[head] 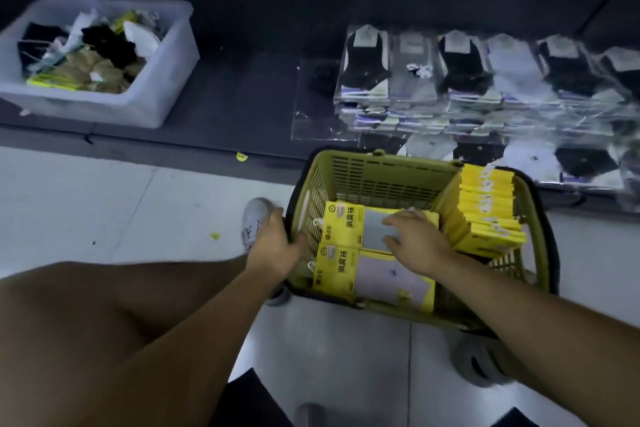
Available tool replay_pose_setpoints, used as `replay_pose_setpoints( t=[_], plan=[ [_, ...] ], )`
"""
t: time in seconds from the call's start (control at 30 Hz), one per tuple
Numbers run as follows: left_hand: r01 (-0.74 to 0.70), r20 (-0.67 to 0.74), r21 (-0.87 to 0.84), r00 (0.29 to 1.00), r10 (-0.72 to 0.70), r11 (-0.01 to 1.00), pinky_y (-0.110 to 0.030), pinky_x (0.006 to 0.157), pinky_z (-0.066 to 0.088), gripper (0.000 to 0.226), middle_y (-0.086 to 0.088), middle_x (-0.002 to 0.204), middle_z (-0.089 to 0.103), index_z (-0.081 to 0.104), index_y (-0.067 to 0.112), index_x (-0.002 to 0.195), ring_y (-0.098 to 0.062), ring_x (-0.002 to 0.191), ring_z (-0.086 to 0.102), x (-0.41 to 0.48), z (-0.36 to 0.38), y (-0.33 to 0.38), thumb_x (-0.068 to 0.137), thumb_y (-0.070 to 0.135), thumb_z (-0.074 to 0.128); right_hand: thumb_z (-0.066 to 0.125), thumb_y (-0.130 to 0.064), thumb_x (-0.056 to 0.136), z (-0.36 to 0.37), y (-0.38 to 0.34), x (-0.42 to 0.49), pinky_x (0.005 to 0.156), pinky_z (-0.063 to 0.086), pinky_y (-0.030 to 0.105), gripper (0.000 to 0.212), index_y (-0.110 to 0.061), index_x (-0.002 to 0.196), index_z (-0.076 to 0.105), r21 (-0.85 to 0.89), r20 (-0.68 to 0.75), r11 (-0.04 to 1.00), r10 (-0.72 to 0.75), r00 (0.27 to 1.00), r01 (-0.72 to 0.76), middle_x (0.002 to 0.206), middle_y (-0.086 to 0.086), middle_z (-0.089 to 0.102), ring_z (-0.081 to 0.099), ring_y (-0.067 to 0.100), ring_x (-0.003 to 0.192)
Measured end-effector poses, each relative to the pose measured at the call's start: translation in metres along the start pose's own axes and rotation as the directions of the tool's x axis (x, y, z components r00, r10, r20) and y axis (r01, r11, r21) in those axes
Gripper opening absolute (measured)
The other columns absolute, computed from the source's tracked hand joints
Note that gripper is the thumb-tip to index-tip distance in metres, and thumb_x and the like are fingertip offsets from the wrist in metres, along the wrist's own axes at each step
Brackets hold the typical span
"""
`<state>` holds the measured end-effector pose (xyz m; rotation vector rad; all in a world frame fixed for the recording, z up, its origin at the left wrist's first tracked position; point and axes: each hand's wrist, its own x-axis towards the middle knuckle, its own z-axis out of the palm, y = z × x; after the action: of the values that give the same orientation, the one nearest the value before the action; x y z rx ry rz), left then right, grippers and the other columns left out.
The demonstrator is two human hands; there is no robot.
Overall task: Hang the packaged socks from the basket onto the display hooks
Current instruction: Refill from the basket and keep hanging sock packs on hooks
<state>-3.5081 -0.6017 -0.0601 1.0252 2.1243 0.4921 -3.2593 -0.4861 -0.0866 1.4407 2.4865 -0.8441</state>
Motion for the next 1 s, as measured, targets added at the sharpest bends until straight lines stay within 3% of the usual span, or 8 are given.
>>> replay_pose_setpoints(
  t=[0.13, 0.27, 0.4, 0.63, 0.8, 0.87, 0.93, 1.0],
  plan=[
    [0.037, 0.074, -0.165, 0.997, -0.025, 0.986, -0.046, 0.103, 0.054, 0.041, -0.001, 0.128, 0.070, 0.049, 0.020, 0.139, -0.029, 0.118, 0.068, -0.003, 0.014, -0.018, 0.102, 0.028, 0.063, 0.051, -0.040, 0.103, 0.008, 0.005, 0.038, 0.115, 0.031, 0.041, 0.056, -0.015, 0.152, 0.041, -0.167, 0.006, 0.986, 0.008, 1.000, -0.007, 0.157, 0.005, 0.042, 0.031, 0.029, 0.146],
    [0.076, 0.089, -0.283, 0.995, -0.053, 0.956, -0.054, 0.107, 0.054, 0.035, 0.000, 0.126, 0.073, 0.054, 0.025, 0.136, -0.026, 0.117, 0.070, 0.002, 0.020, -0.025, 0.103, 0.034, 0.063, 0.056, -0.046, 0.099, 0.017, 0.006, 0.058, 0.108, 0.034, 0.043, 0.054, -0.020, 0.146, 0.048, -0.207, -0.005, 0.977, 0.049, 0.999, -0.049, 0.147, 0.007, 0.052, 0.044, 0.032, 0.137],
    [0.079, 0.097, -0.288, 0.994, -0.053, 0.954, -0.053, 0.107, 0.055, 0.038, 0.005, 0.126, 0.074, 0.054, 0.030, 0.139, -0.023, 0.117, 0.071, 0.006, 0.021, -0.026, 0.103, 0.038, 0.063, 0.066, -0.041, 0.095, 0.020, 0.006, 0.062, 0.103, 0.038, 0.041, 0.046, -0.020, 0.135, 0.058, -0.117, -0.117, 0.991, 0.044, 0.992, -0.058, 0.136, 0.009, 0.057, 0.051, 0.033, 0.126],
    [0.047, 0.122, -0.325, 0.993, -0.008, 0.945, -0.052, 0.107, 0.055, 0.048, 0.004, 0.130, 0.071, 0.049, 0.025, 0.141, -0.019, 0.120, 0.069, 0.009, 0.020, -0.026, 0.100, 0.037, 0.069, 0.068, -0.029, 0.096, -0.017, 0.005, 0.072, 0.085, 0.042, 0.033, 0.019, -0.018, 0.111, 0.064, 0.268, 0.047, 0.957, 0.105, 0.993, -0.114, 0.120, 0.004, 0.063, 0.058, 0.024, 0.113],
    [-0.213, -0.313, -0.082, 0.933, 0.178, 0.974, -0.035, 0.101, 0.048, 0.056, 0.002, 0.128, 0.045, 0.052, 0.013, 0.135, -0.020, 0.121, 0.053, 0.010, 0.013, 0.001, 0.093, 0.041, 0.075, 0.075, -0.021, 0.091, -0.069, -0.023, 0.061, 0.070, 0.056, 0.037, 0.010, -0.016, 0.096, 0.068, 0.729, 0.030, 0.673, 0.155, 0.987, -0.128, 0.100, 0.006, 0.077, 0.071, 0.020, 0.084],
    [-0.237, -0.220, -0.281, 0.959, 0.178, 0.930, -0.027, 0.096, 0.051, 0.045, 0.008, 0.125, 0.056, 0.060, 0.020, 0.127, -0.013, 0.117, 0.061, 0.011, 0.006, 0.024, 0.093, 0.047, 0.072, 0.076, -0.016, 0.089, -0.073, -0.044, 0.053, 0.081, 0.058, 0.046, 0.017, -0.008, 0.103, 0.070, 0.845, 0.063, 0.521, 0.122, 0.991, -0.118, 0.101, 0.013, 0.077, 0.073, 0.031, 0.091],
    [-0.102, -0.016, -0.578, 0.993, 0.115, 0.809, -0.022, 0.086, 0.058, 0.028, 0.013, 0.116, 0.076, 0.067, 0.023, 0.122, -0.005, 0.108, 0.072, 0.011, 0.006, 0.041, 0.099, 0.039, 0.070, 0.076, -0.014, 0.087, -0.064, -0.065, 0.045, 0.080, 0.058, 0.045, 0.022, -0.003, 0.105, 0.070, 0.902, 0.097, 0.414, 0.089, 0.991, -0.125, 0.100, 0.014, 0.077, 0.073, 0.031, 0.089],
    [0.012, 0.049, -0.722, 0.998, 0.035, 0.692, -0.036, 0.090, 0.062, 0.024, 0.002, 0.117, 0.080, 0.068, 0.011, 0.128, -0.016, 0.109, 0.076, 0.012, 0.004, 0.044, 0.106, 0.020, 0.063, 0.076, -0.021, 0.088, -0.046, -0.077, 0.038, 0.071, 0.058, 0.035, 0.016, -0.010, 0.100, 0.073, 0.906, 0.093, 0.406, 0.087, 0.992, -0.121, 0.092, 0.005, 0.078, 0.073, 0.019, 0.080]
  ],
)
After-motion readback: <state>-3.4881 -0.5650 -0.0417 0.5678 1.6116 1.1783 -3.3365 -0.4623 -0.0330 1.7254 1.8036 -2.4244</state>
